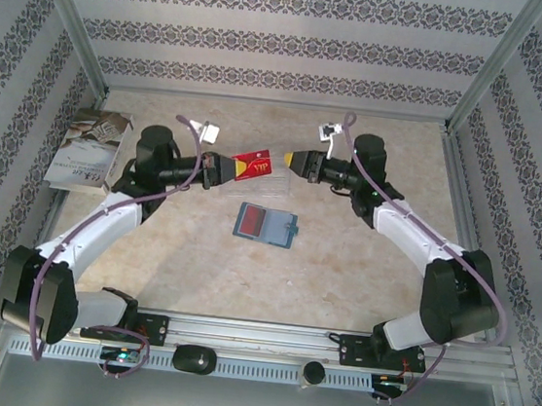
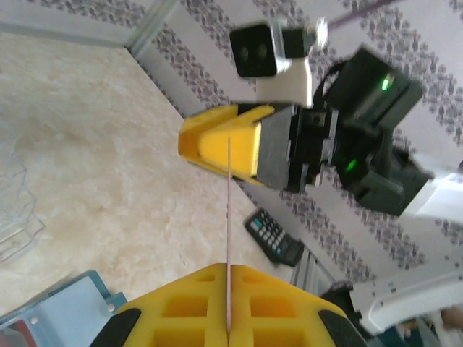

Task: Take the credit cards out of the card holder

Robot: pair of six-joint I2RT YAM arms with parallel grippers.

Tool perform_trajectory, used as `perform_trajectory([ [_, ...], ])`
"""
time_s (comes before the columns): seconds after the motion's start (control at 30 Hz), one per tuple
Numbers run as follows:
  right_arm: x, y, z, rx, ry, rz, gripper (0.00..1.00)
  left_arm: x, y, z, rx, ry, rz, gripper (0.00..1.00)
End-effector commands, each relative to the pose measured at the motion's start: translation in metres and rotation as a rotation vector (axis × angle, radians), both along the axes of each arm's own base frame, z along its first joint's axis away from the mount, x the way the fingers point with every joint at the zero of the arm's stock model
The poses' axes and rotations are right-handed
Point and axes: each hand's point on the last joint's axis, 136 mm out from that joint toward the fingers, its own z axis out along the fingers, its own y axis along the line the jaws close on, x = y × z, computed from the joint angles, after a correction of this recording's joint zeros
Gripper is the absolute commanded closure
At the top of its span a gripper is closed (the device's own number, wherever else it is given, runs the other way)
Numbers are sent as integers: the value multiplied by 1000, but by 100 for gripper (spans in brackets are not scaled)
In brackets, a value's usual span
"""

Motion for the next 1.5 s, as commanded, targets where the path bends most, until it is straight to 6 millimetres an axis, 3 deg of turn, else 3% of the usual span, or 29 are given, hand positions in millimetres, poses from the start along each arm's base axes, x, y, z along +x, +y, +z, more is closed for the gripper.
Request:
perform_trajectory([
  [0.0, -18, -3, 1, -186, -99, 53, 74, -21, -5, -7, 102, -24, -182, 100],
  [0.1, -19, -9, 6, -223, -129, 34, 74, -23, -6, -11, 192, -5, -273, 100],
  [0.23, -21, -15, 22, -211, -167, 37, 72, -21, -2, -36, 330, 88, -361, 100],
  [0.4, -37, -3, 34, -172, -171, 187, 72, -29, -2, -49, 375, 139, -448, 100],
  [0.7, -58, 34, 21, -195, -103, 403, 70, -46, -10, -25, 294, 43, -485, 100],
  [0.93, -79, 57, 19, -188, -89, 529, 70, -50, -14, -28, 300, 43, -503, 100],
  [1.17, -88, 59, 7, -195, -52, 576, 72, -53, -14, -23, 302, 23, -510, 100],
  [1.43, -89, 60, 4, -190, -37, 591, 91, -47, -14, -23, 314, 17, -492, 100],
  [1.47, -89, 60, 4, -190, -36, 591, 95, -46, -14, -22, 318, 17, -484, 95],
])
